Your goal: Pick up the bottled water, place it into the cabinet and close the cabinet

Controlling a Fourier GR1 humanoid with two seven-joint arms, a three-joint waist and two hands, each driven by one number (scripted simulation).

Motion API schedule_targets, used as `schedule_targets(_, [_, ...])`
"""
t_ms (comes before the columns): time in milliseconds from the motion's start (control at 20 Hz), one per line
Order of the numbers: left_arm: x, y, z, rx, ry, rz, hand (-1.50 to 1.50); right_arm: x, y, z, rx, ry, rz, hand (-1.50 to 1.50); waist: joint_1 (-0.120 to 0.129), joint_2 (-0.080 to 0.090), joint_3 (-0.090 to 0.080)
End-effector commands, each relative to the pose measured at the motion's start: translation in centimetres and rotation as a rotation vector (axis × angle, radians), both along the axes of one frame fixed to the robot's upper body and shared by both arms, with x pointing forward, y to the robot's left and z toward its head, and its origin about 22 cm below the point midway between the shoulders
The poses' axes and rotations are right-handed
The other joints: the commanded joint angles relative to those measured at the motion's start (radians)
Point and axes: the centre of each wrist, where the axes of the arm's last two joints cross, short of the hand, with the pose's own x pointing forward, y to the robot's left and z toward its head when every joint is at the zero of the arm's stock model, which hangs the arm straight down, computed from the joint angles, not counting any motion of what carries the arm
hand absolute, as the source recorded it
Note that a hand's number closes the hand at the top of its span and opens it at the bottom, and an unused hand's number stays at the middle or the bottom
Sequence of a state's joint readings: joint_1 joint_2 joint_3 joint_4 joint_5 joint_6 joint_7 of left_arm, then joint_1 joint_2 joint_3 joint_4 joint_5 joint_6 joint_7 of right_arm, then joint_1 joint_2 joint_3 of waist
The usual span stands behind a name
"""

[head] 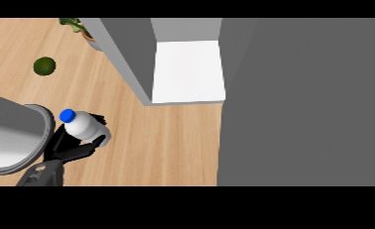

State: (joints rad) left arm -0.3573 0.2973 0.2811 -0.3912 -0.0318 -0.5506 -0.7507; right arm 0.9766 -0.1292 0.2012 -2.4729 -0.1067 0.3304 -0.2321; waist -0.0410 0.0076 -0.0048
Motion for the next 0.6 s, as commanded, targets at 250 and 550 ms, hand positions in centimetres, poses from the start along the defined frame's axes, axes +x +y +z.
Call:
schedule_targets(250, [-0.8, -1.7, -1.7, -0.185, -0.074, 0.019, 1.50, -0.6, -0.2, 1.5, 0.022, -0.044, -0.005, -1.50, -0.006, 0.005, -0.002])
schedule_targets(550, [-3.4, -11.9, -5.5, -0.179, -0.116, 0.297, 1.50, -0.9, -0.1, 2.3, 0.014, -0.039, -0.020, -1.50, 0.022, -0.007, 0.003])
